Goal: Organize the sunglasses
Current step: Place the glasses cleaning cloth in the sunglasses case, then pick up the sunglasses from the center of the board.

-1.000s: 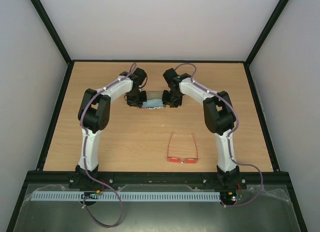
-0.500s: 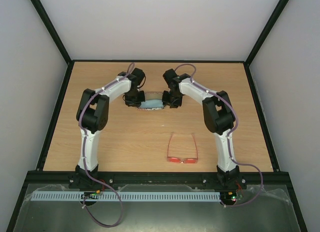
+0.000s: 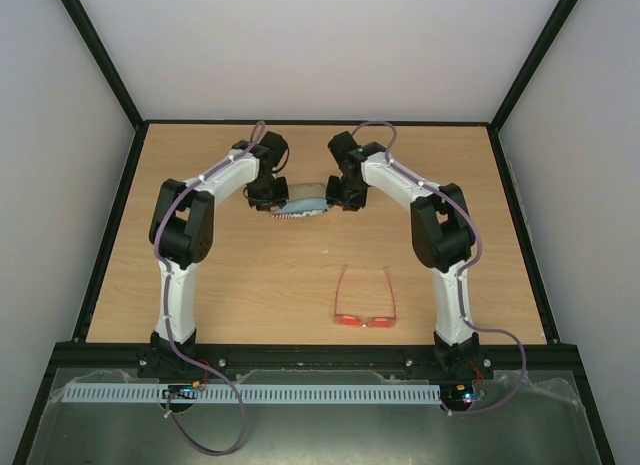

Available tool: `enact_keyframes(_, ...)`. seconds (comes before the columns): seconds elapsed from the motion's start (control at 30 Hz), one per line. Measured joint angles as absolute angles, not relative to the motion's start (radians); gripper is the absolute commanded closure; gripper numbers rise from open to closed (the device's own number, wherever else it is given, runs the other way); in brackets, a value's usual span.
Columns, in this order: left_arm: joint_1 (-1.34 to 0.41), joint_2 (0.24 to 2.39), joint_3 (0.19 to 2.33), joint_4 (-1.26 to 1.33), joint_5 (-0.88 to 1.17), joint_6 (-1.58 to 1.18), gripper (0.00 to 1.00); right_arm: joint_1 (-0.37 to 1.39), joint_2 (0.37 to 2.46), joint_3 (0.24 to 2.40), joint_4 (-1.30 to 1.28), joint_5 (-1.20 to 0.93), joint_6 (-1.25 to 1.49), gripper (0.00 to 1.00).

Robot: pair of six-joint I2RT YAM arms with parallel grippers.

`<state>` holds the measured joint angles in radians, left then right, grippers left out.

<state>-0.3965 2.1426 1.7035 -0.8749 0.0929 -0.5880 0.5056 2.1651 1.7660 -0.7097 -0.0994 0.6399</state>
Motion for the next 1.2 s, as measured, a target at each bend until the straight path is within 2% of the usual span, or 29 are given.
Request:
enact_keyframes(0.27, -0.391, 2.138, 1.752, -0.89, 0.093, -0.593, 0.5, 0.488, 2.033, 1.756, -0.742, -0.065, 0.619, 0.59)
enact_keyframes(0.37, -0.391, 2.13, 1.757, -0.9, 0.094, -0.596, 0.39, 0.484, 1.934, 1.664, -0.751, -0.044, 0.614, 0.59)
enact_keyframes(0.4, -0.391, 2.127, 1.76, -0.906, 0.093, -0.591, 0.34, 0.484, 1.924, 1.654, -0.756, -0.041, 0.614, 0.58)
enact_keyframes(0.43, -0.391, 2.123, 1.767, -0.917, 0.093, -0.594, 0.25, 0.484, 1.895, 1.616, -0.754, -0.037, 0.614, 0.57)
enact_keyframes(0.47, -0.391, 2.117, 1.775, -0.924, 0.093, -0.596, 0.11, 0.483, 1.86, 1.562, -0.752, -0.029, 0.615, 0.54)
enact_keyframes(0.5, -0.39, 2.109, 1.78, -0.931, 0.093, -0.59, 0.02, 0.483, 1.825, 1.507, -0.76, -0.023, 0.617, 0.53)
enact_keyframes(0.7, -0.382, 1.973, 1.763, -0.972, 0.115, -0.589, 0.01, 0.482, 1.612, 1.179, -0.787, -0.003, 0.646, 0.49)
enact_keyframes(0.87, -0.393, 1.778, 1.628, -0.979, 0.176, -0.593, 0.01, 0.482, 1.418, 1.0, -0.815, -0.01, 0.679, 0.47)
enact_keyframes(1.2, -0.604, 1.587, 1.408, -1.016, 0.286, -0.66, 0.01, 0.482, 1.123, 0.759, -0.885, -0.072, 0.706, 0.46)
